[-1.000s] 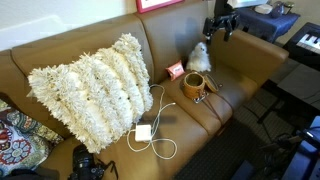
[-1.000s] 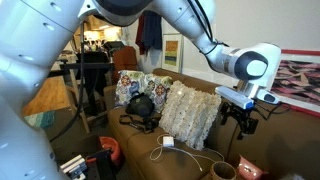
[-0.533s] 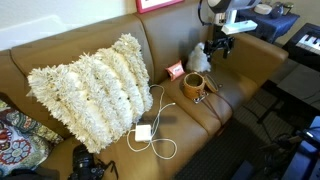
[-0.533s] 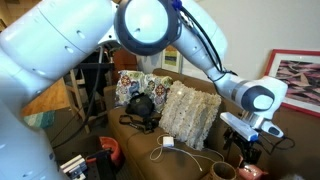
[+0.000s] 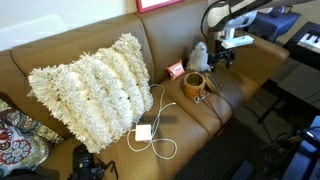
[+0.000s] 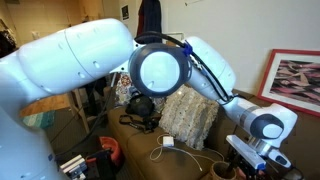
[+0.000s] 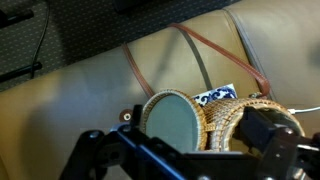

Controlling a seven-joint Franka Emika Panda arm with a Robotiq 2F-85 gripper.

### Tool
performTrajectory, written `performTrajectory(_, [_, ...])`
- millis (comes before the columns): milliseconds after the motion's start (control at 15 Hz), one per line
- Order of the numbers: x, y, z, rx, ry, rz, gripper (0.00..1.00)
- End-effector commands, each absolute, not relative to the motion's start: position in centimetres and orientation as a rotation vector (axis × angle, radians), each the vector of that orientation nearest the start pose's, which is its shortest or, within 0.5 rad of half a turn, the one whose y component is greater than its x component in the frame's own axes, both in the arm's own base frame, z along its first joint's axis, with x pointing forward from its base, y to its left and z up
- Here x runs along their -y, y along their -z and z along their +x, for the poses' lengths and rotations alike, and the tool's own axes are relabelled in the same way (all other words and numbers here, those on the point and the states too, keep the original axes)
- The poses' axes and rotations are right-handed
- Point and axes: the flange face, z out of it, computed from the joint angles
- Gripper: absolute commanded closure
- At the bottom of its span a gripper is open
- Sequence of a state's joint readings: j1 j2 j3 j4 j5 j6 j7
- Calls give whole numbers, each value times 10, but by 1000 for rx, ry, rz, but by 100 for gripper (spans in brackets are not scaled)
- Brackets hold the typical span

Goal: Pick up the brown object from the couch and slightly move it to the right.

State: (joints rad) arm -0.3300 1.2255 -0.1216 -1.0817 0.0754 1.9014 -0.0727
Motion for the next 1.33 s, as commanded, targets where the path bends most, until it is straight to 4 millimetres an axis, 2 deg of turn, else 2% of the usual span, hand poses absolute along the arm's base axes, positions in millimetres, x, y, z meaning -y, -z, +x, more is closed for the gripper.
performTrajectory(0, [293,-31,653,-530,-650,-2989,0])
performTrajectory(267, [293,-35,661,-461,-654,-2987,0])
performTrajectory(733, [293,-36,660,-175,-749,-2977,0])
performTrajectory(1067, [294,-34,658,-173,-810,-2970,0])
performTrajectory(1267, [295,-31,663,-207,-738,-2961,0])
